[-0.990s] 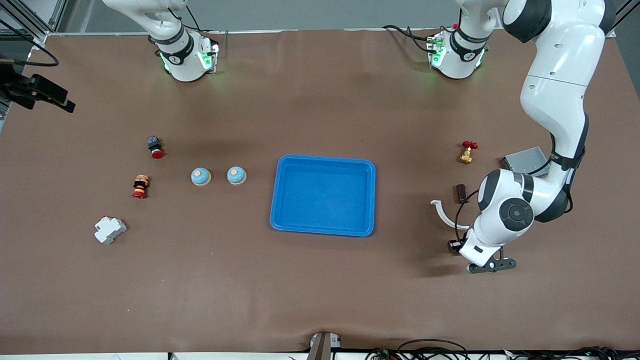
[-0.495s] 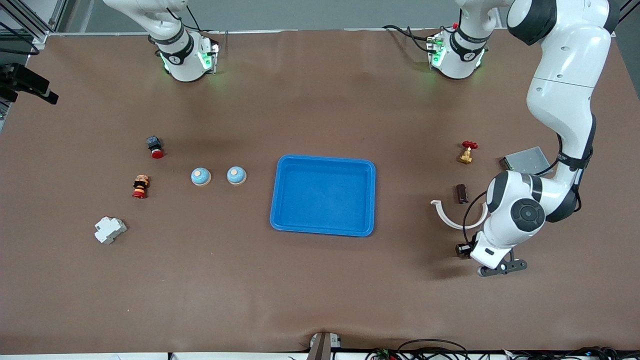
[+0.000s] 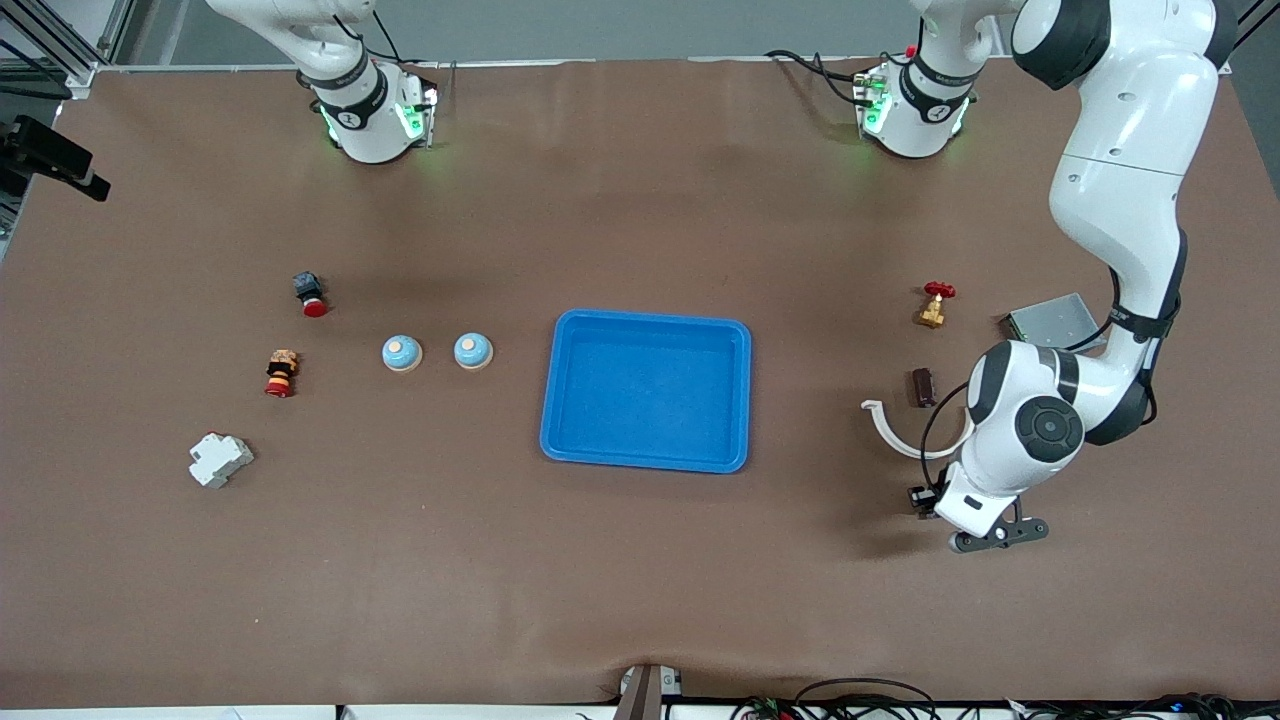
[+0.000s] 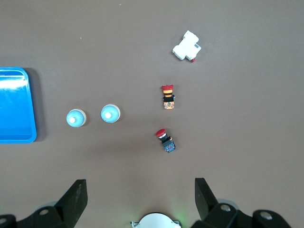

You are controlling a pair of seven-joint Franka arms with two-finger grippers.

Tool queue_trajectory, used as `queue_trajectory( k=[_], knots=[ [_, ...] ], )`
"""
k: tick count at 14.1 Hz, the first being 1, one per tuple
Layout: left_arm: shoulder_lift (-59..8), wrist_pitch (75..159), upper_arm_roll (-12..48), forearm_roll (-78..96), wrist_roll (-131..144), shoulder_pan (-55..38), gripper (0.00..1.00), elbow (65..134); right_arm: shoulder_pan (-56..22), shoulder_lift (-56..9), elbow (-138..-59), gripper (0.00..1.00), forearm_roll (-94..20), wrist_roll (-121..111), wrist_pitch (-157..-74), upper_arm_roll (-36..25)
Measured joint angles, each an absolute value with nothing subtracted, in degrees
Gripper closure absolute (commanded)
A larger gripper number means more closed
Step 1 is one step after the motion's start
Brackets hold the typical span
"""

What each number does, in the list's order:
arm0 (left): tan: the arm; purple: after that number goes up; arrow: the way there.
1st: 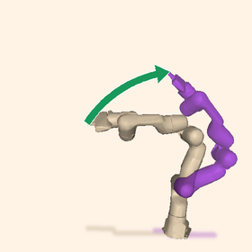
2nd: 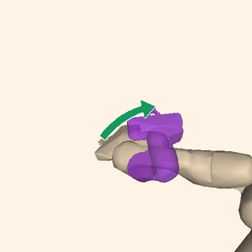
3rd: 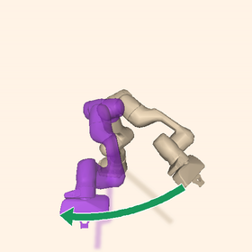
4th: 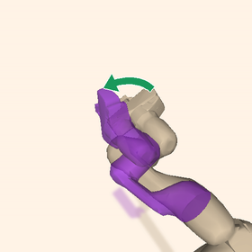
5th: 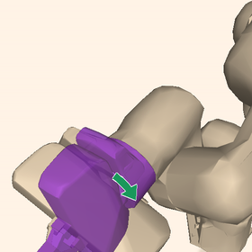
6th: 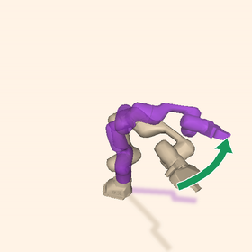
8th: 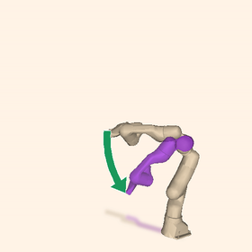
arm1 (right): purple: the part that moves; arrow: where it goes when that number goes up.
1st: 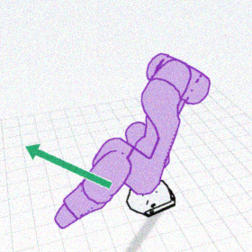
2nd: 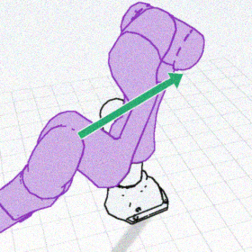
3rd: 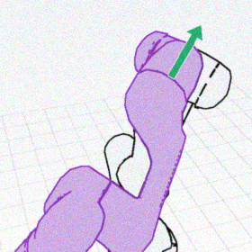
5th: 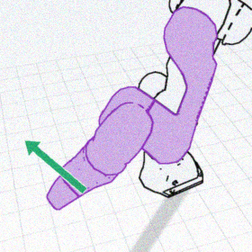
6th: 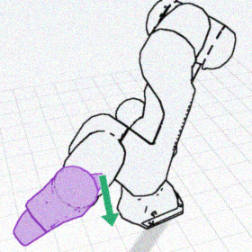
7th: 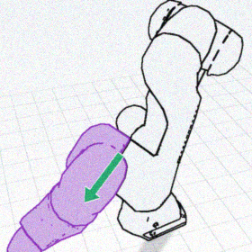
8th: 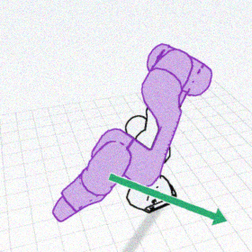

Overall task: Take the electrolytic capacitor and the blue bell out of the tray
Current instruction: 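Lower the capacitor inside the arch while the right gripper retracts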

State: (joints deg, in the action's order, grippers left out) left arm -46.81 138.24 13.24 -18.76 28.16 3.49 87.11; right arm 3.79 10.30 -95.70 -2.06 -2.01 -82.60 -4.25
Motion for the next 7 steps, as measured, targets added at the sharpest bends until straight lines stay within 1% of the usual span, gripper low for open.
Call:
queue_trajectory(
  k=[5,7],
  knots=[
    [-46.6,138.0,13.2,-18.8,29.1,3.4,0.0,86.7,3.8,10.3,-95.4,0.0,-2.0,-2.0,-82.6,-3.8],
    [-45.6,135.1,13.4,-18.8,29.1,3.5,0.0,86.5,3.8,10.3,-95.4,0.0,-2.0,-2.0,-82.6,-3.8]
  ],
)
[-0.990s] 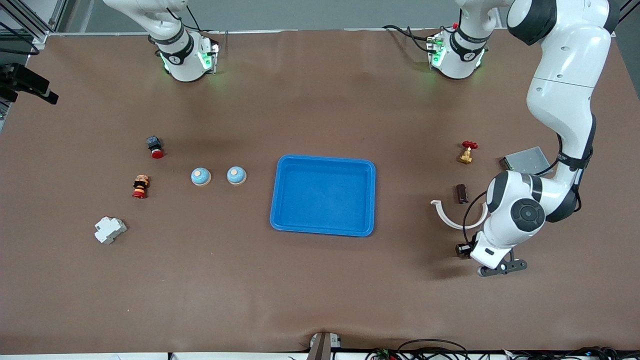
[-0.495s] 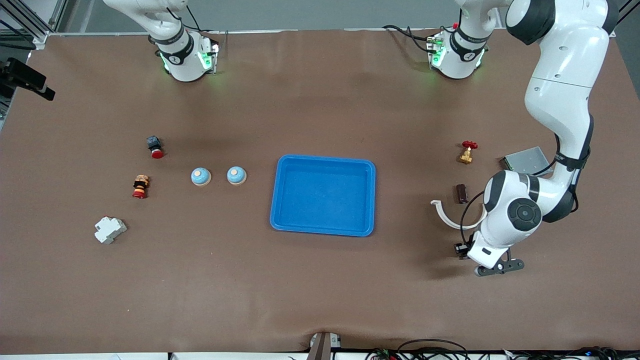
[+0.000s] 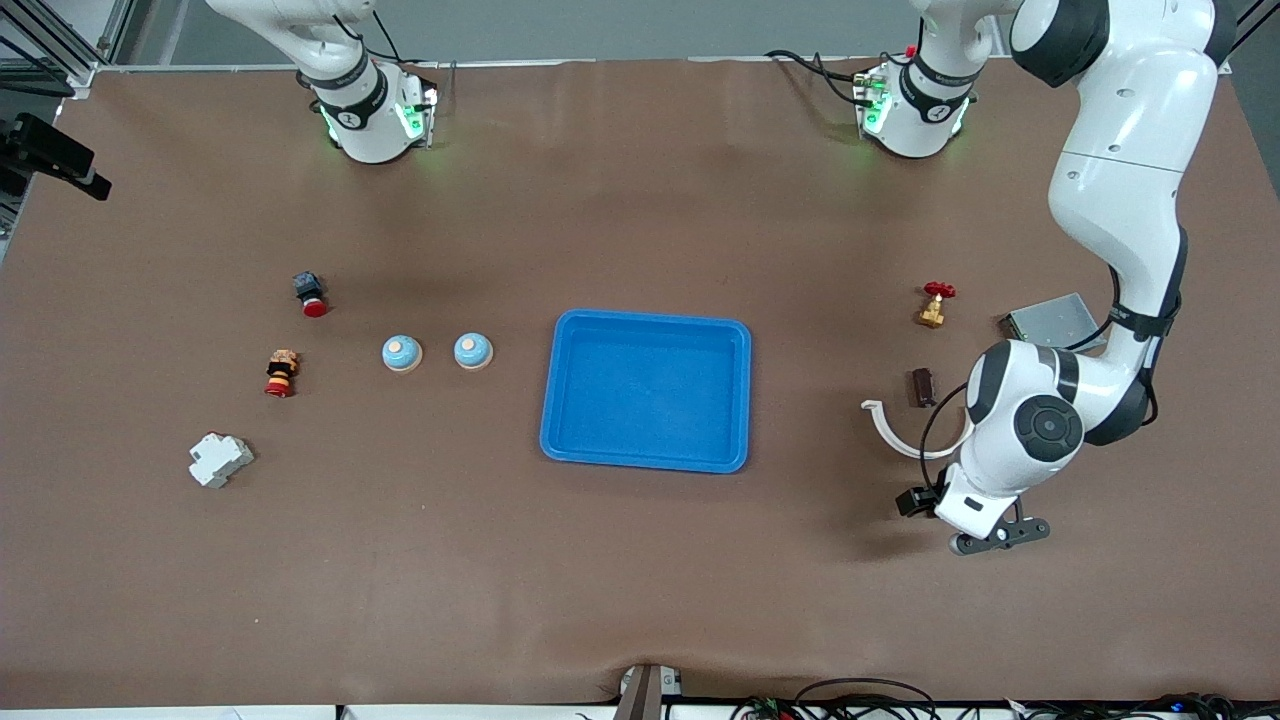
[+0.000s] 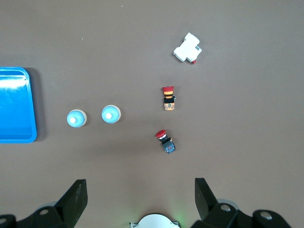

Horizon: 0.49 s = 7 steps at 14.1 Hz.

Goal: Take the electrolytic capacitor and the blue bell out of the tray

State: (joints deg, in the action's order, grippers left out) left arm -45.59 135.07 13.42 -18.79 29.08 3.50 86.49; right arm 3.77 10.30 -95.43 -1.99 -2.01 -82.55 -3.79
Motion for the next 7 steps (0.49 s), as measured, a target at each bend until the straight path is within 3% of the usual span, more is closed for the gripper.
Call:
queue_trajectory(
  k=[7],
  knots=[
    [-36.4,120.1,14.8,-15.3,17.8,7.6,0.0,85.9,3.8,10.3,-95.3,0.0,-2.0,-2.0,-82.6,-3.7]
  ],
)
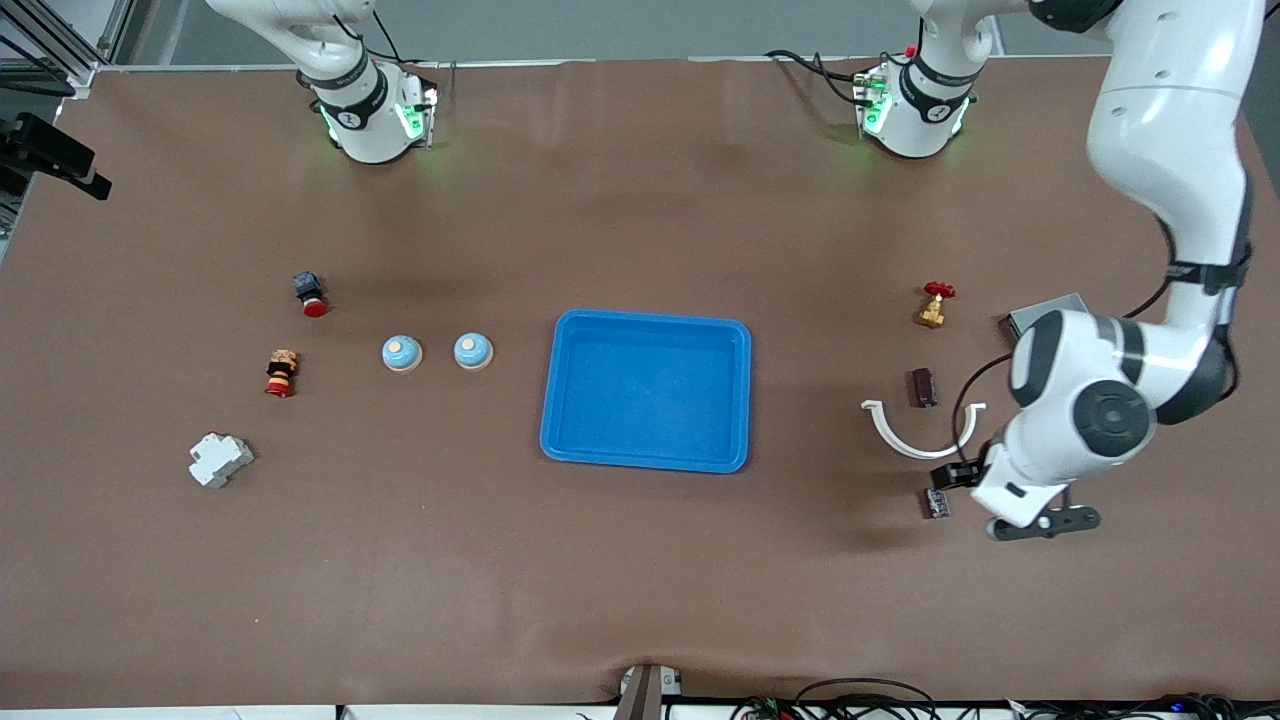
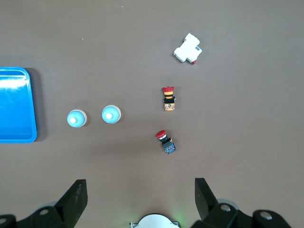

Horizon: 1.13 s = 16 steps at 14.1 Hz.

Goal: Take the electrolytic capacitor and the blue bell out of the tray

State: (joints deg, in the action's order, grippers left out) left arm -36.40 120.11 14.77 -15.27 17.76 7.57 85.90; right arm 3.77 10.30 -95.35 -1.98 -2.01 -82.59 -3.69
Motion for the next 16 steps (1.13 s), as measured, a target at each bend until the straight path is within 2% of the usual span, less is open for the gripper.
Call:
queue_trajectory(
  k=[5,10,13,16],
  knots=[
    [-29.6,110.5,15.0,-11.0,4.5,15.7,0.0,85.3,3.8,10.3,-95.3,0.0,-2.0,-2.0,-82.7,-3.6],
    [-20.7,100.7,15.2,-8.9,2.9,17.2,0.0,83.4,3.3,10.3,-95.2,0.0,-2.0,-2.0,-82.7,-3.7],
    [-17.0,99.2,15.5,-4.5,2.9,17.0,0.0,83.3,2.7,10.3,-95.2,0.0,-1.9,-1.8,-82.8,-3.8],
    [-16.0,99.2,15.5,-2.7,2.9,16.6,0.0,83.2,2.4,10.3,-95.2,0.0,-1.9,-1.7,-83.0,-3.8]
  ],
)
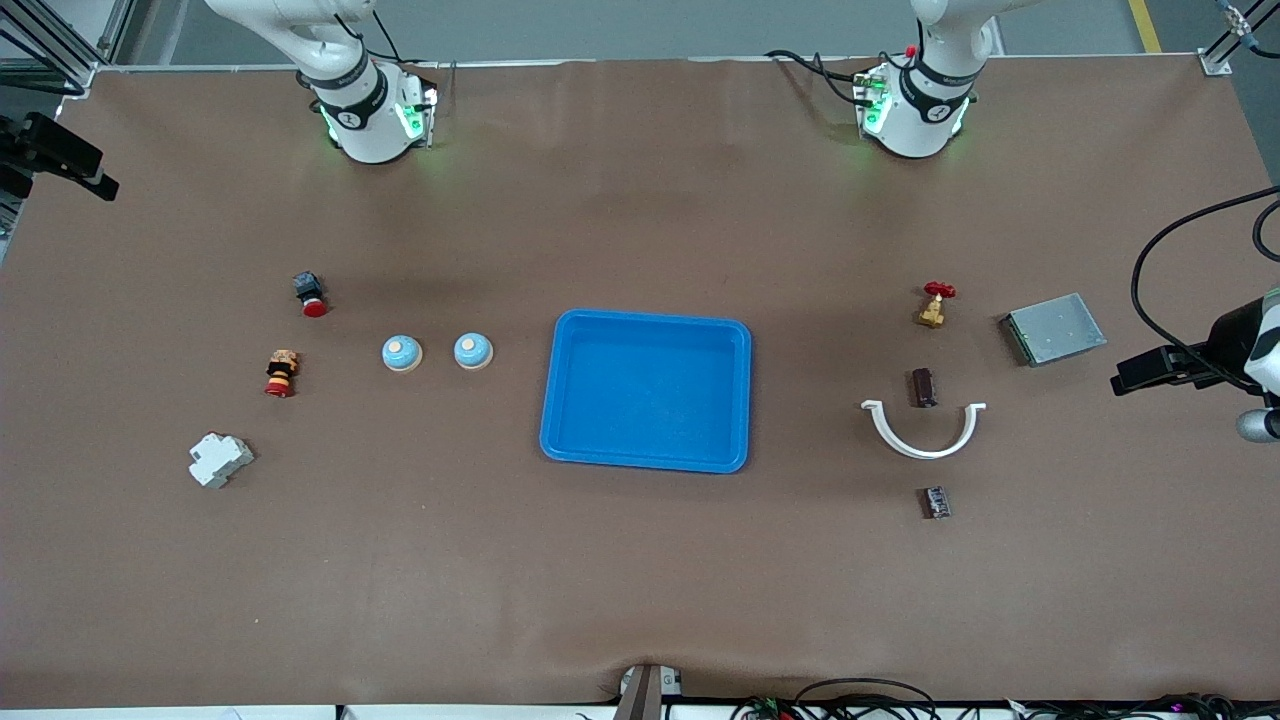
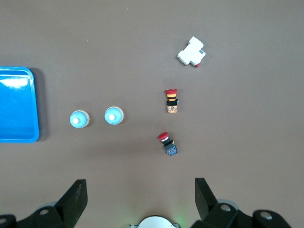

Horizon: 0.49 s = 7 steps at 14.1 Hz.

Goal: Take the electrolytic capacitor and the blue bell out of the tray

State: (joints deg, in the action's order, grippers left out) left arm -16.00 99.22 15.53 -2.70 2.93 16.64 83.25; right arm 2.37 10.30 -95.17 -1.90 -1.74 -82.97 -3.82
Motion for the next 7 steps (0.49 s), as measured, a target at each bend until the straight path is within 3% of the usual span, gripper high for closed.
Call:
queue_trajectory(
  k=[7],
  knots=[
    [-12.7,99.2,13.9,-2.7,3.2,10.3,0.0,83.8,1.2,10.3,-95.2,0.0,-1.8,-1.7,-82.9,-5.0]
  ],
)
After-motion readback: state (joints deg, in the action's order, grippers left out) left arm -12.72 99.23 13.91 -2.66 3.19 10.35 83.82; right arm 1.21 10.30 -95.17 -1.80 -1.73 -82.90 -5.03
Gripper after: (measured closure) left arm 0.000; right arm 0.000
